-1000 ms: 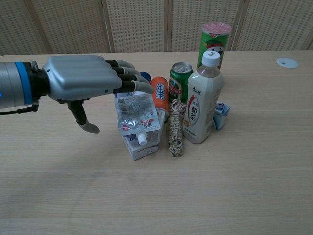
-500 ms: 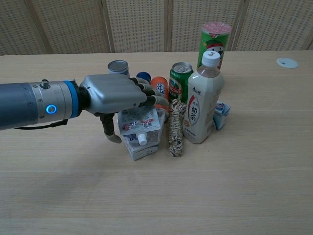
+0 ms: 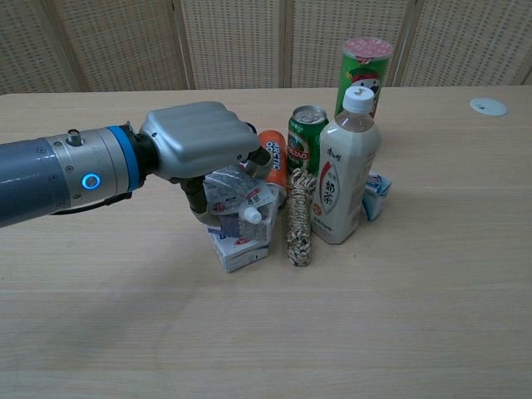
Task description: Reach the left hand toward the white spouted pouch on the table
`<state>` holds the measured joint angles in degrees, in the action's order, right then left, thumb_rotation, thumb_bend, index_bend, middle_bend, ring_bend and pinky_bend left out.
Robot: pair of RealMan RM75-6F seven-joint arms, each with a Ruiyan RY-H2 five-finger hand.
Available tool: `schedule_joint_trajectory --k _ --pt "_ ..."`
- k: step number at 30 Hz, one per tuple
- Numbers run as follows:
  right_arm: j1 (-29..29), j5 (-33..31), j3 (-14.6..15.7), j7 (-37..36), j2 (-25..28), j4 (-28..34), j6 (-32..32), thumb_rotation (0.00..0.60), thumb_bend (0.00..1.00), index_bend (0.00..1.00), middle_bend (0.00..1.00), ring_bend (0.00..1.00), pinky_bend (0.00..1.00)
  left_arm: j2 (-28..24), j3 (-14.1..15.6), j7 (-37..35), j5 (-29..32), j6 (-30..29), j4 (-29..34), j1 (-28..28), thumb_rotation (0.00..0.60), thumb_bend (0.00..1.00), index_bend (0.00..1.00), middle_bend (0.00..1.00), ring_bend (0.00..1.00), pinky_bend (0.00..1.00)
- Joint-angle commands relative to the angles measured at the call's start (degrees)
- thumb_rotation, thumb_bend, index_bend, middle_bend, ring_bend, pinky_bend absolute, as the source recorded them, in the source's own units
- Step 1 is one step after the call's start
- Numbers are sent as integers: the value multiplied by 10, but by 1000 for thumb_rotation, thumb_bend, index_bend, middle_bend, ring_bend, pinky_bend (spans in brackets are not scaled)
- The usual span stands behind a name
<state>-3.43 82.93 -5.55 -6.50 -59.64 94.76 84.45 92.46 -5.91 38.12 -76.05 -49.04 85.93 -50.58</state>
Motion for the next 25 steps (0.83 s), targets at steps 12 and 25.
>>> schedule_joint_trajectory --k 12,25 --pt "-1 0 0 3 -1 1 -2 450 0 0 0 0 0 -84 -25 -8 -32 -61 87 5 600 0 470 514 486 498" --pt "1 6 1 12 -6 3 7 452 0 0 0 0 0 -218 -112 65 23 -94 247 -16 600 0 458 508 486 494"
